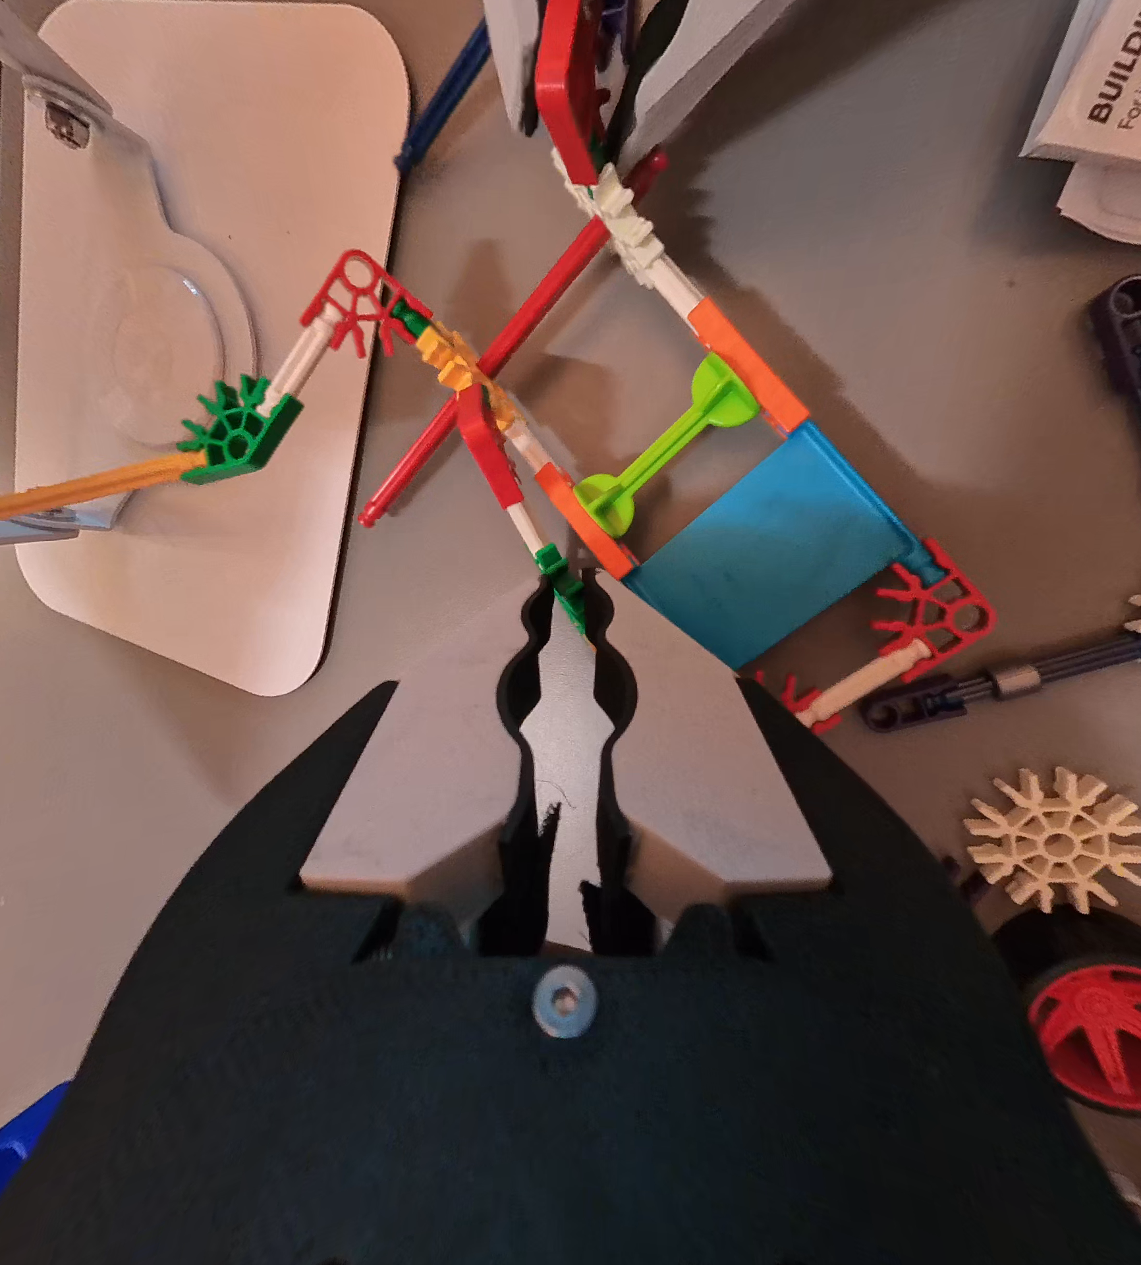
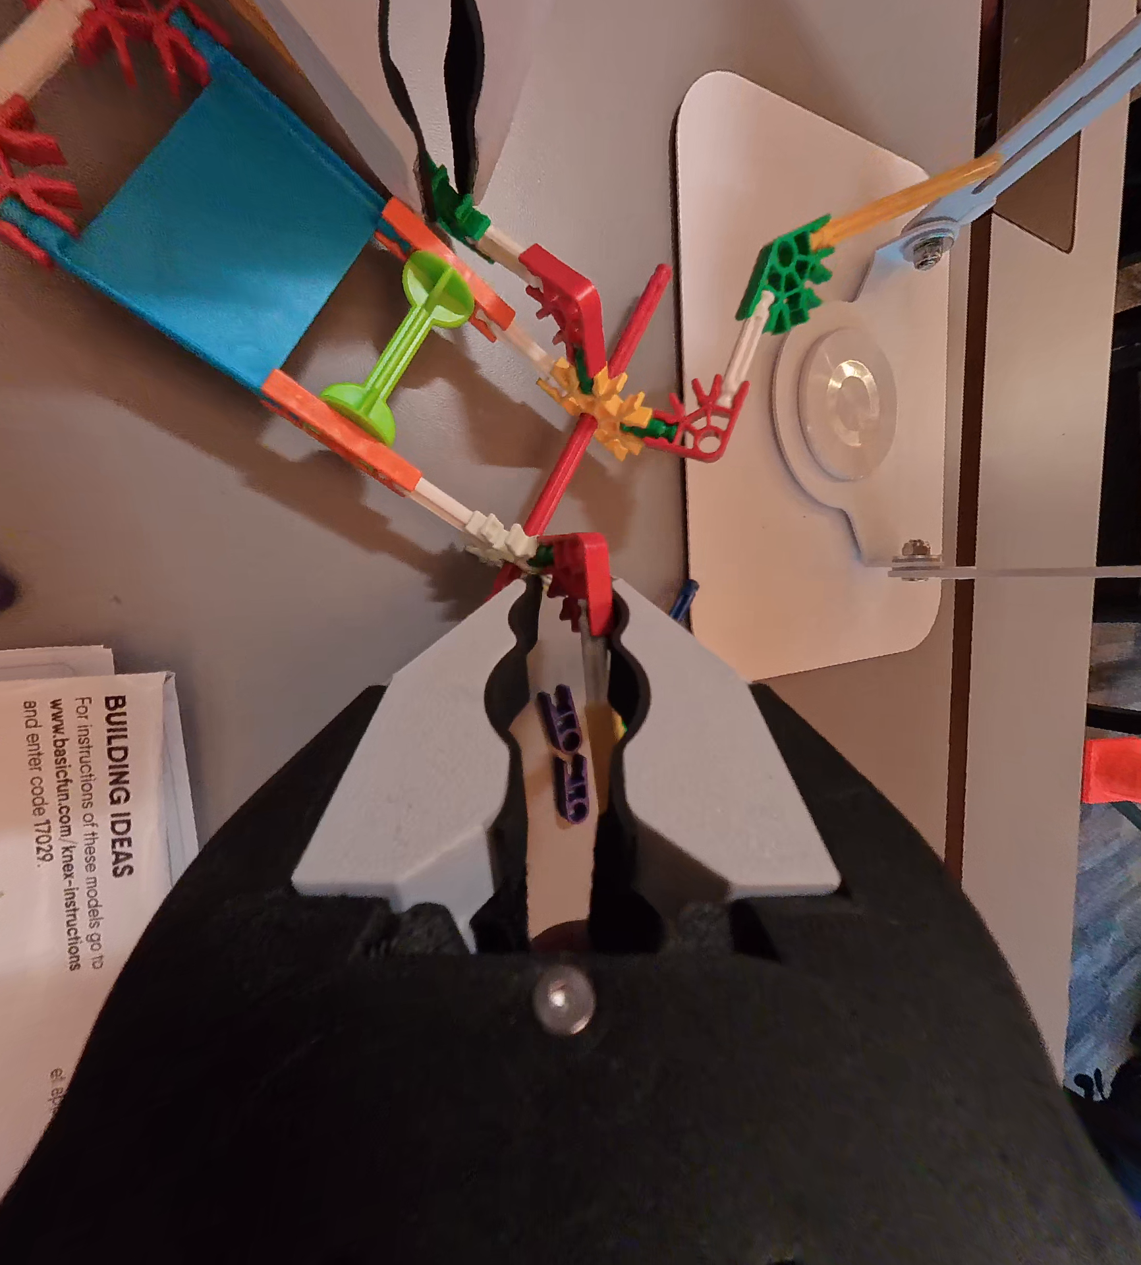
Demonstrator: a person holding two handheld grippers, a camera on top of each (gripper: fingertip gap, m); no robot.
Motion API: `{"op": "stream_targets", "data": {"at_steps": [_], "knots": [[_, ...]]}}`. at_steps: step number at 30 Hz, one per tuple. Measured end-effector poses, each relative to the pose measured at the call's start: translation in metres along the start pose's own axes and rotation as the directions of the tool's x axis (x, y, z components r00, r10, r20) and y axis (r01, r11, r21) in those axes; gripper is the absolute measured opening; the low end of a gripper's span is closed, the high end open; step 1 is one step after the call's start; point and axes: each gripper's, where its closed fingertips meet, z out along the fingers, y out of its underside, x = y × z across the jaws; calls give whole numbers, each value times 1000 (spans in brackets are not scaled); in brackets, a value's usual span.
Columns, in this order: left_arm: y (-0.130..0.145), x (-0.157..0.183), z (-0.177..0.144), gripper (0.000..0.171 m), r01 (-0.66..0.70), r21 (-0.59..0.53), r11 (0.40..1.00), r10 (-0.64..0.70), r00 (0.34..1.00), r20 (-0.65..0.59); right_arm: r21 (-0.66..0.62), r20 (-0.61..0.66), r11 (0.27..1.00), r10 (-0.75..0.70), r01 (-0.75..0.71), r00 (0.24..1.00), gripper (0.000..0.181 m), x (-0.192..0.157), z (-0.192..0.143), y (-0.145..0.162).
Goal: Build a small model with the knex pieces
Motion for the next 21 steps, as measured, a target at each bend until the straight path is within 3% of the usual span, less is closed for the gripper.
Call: {"op": "stream_targets", "data": {"at_steps": [15, 21], "knots": [[-1, -1, -2, 6, 9, 10, 1000, -9, 1000, -3, 141, 81, 986, 80, -91, 993, 22, -2, -22, -24], [-1, -2, -3, 6, 14, 17, 1000, -14, 1000, -6, 163, 57, 976, 136, -143, 989, 29, 10, -23, -24]]}}
